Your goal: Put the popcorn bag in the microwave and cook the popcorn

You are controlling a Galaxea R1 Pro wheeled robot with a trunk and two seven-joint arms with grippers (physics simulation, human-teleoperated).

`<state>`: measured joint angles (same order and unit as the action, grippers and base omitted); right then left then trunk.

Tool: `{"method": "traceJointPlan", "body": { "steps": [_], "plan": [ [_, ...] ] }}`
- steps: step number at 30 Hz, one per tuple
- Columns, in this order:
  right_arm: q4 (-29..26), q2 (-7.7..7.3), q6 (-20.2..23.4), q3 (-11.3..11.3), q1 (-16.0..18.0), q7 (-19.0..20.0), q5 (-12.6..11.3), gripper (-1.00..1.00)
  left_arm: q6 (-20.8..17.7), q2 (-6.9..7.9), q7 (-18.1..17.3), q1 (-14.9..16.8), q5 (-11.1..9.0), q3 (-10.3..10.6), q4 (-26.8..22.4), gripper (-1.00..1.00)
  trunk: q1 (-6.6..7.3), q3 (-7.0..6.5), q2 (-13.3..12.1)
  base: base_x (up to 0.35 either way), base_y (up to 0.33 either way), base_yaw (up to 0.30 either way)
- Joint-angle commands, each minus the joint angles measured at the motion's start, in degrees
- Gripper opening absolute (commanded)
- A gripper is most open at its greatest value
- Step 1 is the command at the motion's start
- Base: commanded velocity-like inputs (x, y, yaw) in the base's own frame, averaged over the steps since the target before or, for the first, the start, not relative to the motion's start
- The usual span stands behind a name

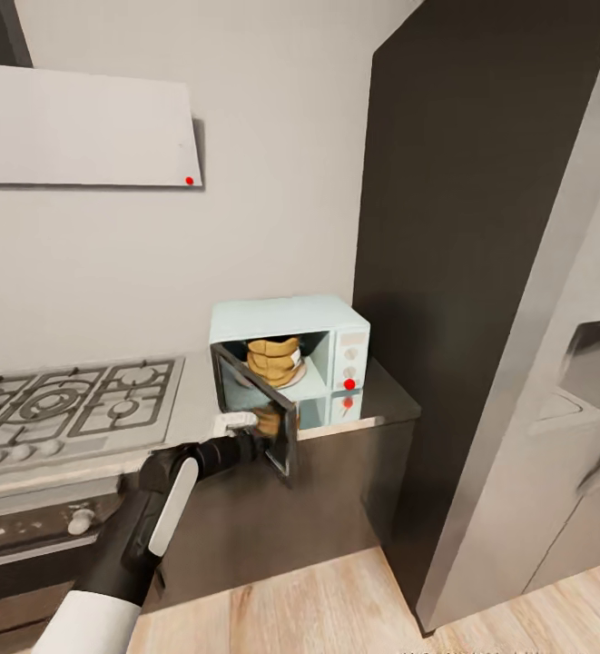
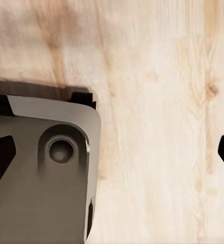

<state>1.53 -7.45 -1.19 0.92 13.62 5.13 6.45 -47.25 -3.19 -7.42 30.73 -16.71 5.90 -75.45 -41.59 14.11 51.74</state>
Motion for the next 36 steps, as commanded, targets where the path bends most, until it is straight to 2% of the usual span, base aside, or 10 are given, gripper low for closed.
{"method": "traceJointPlan", "body": {
  "steps": [1,5,10,18,29,33,36],
  "plan": [
    [0.15,-0.02,-0.12,0.14,0.09,0.07,0.58,1.0,-0.29,-0.24,-0.31,0.03,0.01,0.0,-0.05,1.0,-0.01,0.03,0.06,0.0,0.0,-0.208],
    [0.16,-0.02,-0.17,0.14,0.09,0.06,0.58,1.0,-0.29,-1.5,1.36,0.03,0.01,0.15,-0.05,1.0,-0.01,-0.16,0.06,0.0,0.0,-0.216],
    [0.15,-0.02,-0.21,0.17,0.1,-0.01,0.54,1.0,-0.29,-2.22,2.99,0.03,0.01,0.18,-0.38,1.0,-0.01,-0.39,0.06,0.0,0.0,-0.237],
    [0.14,-0.02,-0.21,0.16,0.09,0.0,0.49,1.0,-0.29,-2.25,5.71,0.03,-0.05,0.08,-1.27,1.0,-0.01,-0.77,0.06,0.194,0.0,-0.24],
    [0.14,-0.07,-0.21,0.22,0.1,0.01,0.49,1.0,-0.29,-2.11,6.2,0.03,0.09,0.06,-1.56,1.0,-0.01,-1.29,0.06,0.267,0.0,-0.232],
    [0.14,-0.1,-0.21,0.22,0.1,0.02,0.49,1.0,-0.43,-1.96,10.09,0.03,0.04,0.15,-3.48,1.0,-0.01,-1.47,0.06,0.221,0.0,-0.212],
    [0.14,-0.1,-0.21,0.22,0.1,-0.01,0.49,1.0,-0.47,-1.91,10.98,0.03,0.01,0.16,-3.71,1.0,-0.01,-1.62,0.06,0.21,0.0,-0.203]
  ]
}}
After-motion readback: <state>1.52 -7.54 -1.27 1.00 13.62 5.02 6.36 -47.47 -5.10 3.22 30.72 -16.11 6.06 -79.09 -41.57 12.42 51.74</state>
